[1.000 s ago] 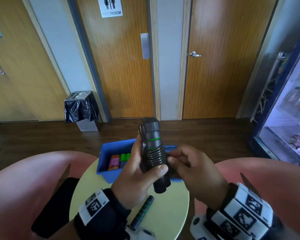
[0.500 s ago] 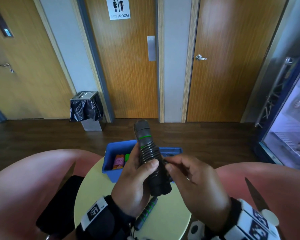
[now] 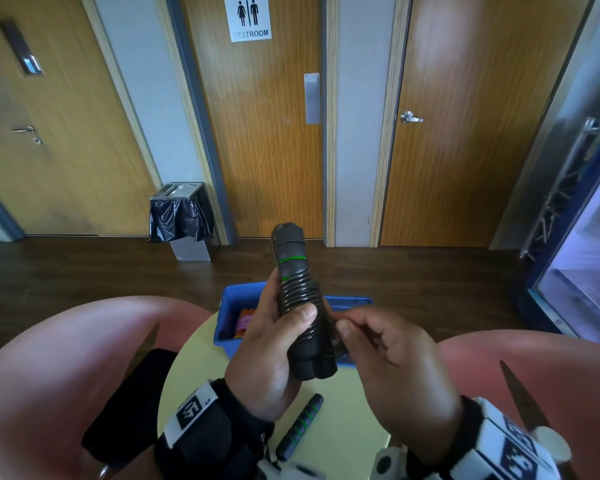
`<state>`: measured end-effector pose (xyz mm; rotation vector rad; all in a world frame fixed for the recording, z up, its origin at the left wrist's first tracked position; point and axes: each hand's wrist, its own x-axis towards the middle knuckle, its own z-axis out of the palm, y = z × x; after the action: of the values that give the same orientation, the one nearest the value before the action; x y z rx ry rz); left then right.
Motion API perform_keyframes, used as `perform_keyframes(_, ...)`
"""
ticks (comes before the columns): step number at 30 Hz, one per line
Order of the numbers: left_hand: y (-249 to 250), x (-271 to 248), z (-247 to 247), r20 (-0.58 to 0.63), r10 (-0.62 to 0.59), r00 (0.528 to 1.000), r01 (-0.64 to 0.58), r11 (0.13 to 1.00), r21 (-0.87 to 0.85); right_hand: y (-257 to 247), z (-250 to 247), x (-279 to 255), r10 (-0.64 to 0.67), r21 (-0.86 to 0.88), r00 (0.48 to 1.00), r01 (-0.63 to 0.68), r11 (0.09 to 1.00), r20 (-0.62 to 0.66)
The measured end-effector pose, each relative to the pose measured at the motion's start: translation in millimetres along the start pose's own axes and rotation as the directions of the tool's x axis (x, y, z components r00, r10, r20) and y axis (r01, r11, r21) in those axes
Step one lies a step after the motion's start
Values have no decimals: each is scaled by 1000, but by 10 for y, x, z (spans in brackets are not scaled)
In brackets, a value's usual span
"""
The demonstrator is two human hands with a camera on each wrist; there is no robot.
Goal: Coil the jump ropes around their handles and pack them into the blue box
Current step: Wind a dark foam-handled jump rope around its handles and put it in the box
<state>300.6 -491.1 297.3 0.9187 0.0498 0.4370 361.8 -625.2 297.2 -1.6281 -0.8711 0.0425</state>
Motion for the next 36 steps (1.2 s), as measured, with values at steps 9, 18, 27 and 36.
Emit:
perform_keyframes(9, 8, 1, -6, 21, -3, 1000, 2, 999, 50, -36, 40, -17, 20, 69, 999, -16, 997, -47)
perform_keyframes(18, -13, 15, -99, 67, -39, 997, 27, 984, 174, -118, -125, 110, 39, -93, 979, -21, 995, 202)
perform_keyframes(27, -6, 145, -114, 133, -17, 991, -36, 922, 387, -57, -79, 219, 215, -42, 965, -211, 977, 151)
perform_keyframes(36, -81, 194, -178, 142, -20, 990, -46, 893, 447, 2, -116, 273, 223, -191, 957, -187, 964, 188)
